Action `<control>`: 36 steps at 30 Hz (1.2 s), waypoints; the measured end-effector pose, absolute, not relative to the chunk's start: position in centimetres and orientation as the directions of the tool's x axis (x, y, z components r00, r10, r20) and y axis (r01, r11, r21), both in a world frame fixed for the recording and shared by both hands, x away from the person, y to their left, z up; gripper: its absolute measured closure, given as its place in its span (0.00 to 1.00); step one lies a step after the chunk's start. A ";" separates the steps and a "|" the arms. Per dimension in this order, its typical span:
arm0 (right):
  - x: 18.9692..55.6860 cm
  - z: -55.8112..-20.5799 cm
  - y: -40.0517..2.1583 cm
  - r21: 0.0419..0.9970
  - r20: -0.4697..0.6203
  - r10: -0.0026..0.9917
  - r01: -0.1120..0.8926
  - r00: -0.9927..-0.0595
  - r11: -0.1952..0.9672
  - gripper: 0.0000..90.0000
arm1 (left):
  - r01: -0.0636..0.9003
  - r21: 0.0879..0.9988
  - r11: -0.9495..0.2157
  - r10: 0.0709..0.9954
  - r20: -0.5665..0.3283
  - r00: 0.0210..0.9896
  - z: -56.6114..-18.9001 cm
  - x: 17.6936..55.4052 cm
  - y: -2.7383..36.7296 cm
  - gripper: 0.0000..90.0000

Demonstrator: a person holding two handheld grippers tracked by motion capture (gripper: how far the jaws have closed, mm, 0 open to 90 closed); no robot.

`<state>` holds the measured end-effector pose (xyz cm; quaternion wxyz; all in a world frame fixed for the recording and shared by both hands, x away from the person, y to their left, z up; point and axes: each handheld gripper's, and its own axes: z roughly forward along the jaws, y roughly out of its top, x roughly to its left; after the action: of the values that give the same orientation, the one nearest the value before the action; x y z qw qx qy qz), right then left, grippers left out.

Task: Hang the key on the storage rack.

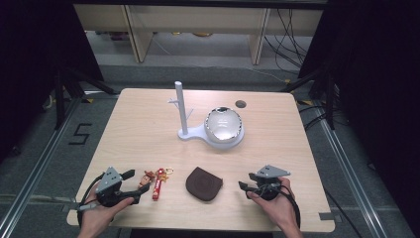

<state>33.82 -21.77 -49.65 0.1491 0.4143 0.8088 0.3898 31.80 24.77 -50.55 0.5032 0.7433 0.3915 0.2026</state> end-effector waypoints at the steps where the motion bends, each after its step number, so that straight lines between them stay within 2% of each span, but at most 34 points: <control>1: 33.9 -49.5 -21.5 0.740 0.087 0.778 0.563 -0.623 0.368 0.49 | 0.375 0.905 -0.202 0.788 -0.077 0.610 -50.4 31.8 24.9 0.24; 4: 34.1 -49.1 -21.2 0.714 0.085 0.760 0.571 -0.645 0.405 0.44 | 0.391 0.902 -0.184 0.784 -0.106 0.611 -50.3 31.6 25.0 0.24; 5: 34.3 -48.7 -20.8 0.679 0.105 0.749 0.598 -0.654 0.427 0.41 | 0.393 0.900 -0.187 0.782 -0.106 0.614 -50.3 31.6 25.1 0.24; 8: 34.8 -48.2 -20.0 0.655 0.125 0.735 0.612 -0.667 0.443 0.40 | 0.405 0.895 -0.186 0.785 -0.113 0.610 -50.4 31.4 25.2 0.23; 18: 36.2 -47.4 -17.2 0.605 0.137 0.661 0.591 -0.738 0.533 0.38 | 0.396 0.902 -0.172 0.776 -0.123 0.618 -50.6 31.7 25.2 0.24; 24: 36.8 -47.5 -15.4 0.588 0.183 0.640 0.604 -0.746 0.537 0.38 | 0.400 0.900 -0.175 0.776 -0.124 0.618 -50.8 31.6 24.8 0.24; 28: 37.6 -47.6 -14.7 0.562 0.198 0.620 0.606 -0.760 0.563 0.37 | 0.400 0.898 -0.180 0.778 -0.119 0.616 -50.7 31.6 24.7 0.24; 30: 38.2 -47.7 -14.2 0.519 0.246 0.617 0.640 -0.747 0.567 0.37 | 0.398 0.900 -0.179 0.778 -0.119 0.617 -50.7 31.6 24.7 0.24; 36: 39.4 -47.9 -13.6 0.492 0.279 0.598 0.647 -0.751 0.583 0.37 | 0.399 0.900 -0.176 0.774 -0.124 0.621 -50.9 31.6 24.5 0.24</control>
<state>39.41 -13.55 -47.86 -0.0417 0.3503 0.8887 0.2930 31.63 24.51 -50.93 0.5067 0.7441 0.3942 0.1849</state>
